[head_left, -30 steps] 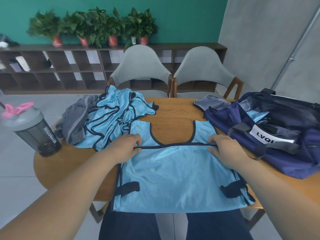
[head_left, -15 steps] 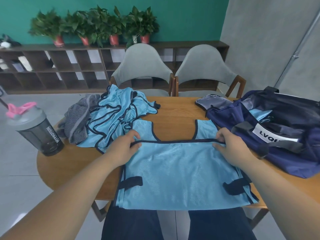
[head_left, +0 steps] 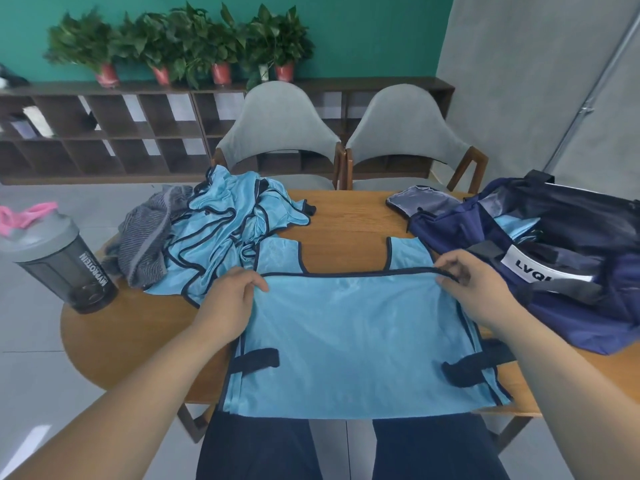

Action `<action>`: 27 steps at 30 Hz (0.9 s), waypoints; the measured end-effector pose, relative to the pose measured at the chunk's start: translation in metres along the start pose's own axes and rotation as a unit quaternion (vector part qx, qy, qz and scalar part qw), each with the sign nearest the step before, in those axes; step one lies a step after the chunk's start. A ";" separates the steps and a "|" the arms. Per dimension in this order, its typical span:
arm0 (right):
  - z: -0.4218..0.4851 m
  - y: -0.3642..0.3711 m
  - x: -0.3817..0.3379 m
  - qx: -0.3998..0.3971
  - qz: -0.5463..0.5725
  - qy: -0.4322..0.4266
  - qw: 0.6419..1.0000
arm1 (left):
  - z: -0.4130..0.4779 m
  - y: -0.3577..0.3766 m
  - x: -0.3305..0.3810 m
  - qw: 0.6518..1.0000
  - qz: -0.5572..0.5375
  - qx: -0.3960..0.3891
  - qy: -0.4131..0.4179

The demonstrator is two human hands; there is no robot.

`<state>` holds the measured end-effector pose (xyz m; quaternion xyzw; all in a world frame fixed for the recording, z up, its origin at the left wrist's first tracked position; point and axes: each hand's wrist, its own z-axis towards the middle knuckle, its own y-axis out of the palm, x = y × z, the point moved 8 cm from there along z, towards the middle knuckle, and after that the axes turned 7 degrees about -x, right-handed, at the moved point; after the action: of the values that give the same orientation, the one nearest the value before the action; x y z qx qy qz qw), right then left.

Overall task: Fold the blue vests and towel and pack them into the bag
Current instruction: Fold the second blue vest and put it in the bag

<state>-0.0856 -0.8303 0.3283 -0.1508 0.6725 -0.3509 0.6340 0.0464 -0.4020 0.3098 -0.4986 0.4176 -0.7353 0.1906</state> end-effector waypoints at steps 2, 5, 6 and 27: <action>0.007 -0.007 -0.009 0.044 0.001 -0.013 0.999 | 0.009 -0.010 0.002 0.998 -0.032 0.047 -0.022; 0.018 -0.012 -0.022 0.098 -0.021 -0.022 0.995 | 0.027 -0.020 0.008 0.993 -0.050 0.098 -0.035; 0.023 -0.009 -0.023 0.099 -0.045 -0.022 0.994 | 0.034 -0.017 0.009 0.995 -0.038 0.087 -0.037; 0.075 0.049 -0.009 -0.060 -0.382 0.105 0.916 | 0.070 0.019 -0.007 0.981 0.179 -0.068 -0.029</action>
<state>-0.0007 -0.8107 0.3065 -0.3960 0.6462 -0.5396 0.3668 0.1098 -0.4377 0.3010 -0.4488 0.5432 -0.6445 0.2968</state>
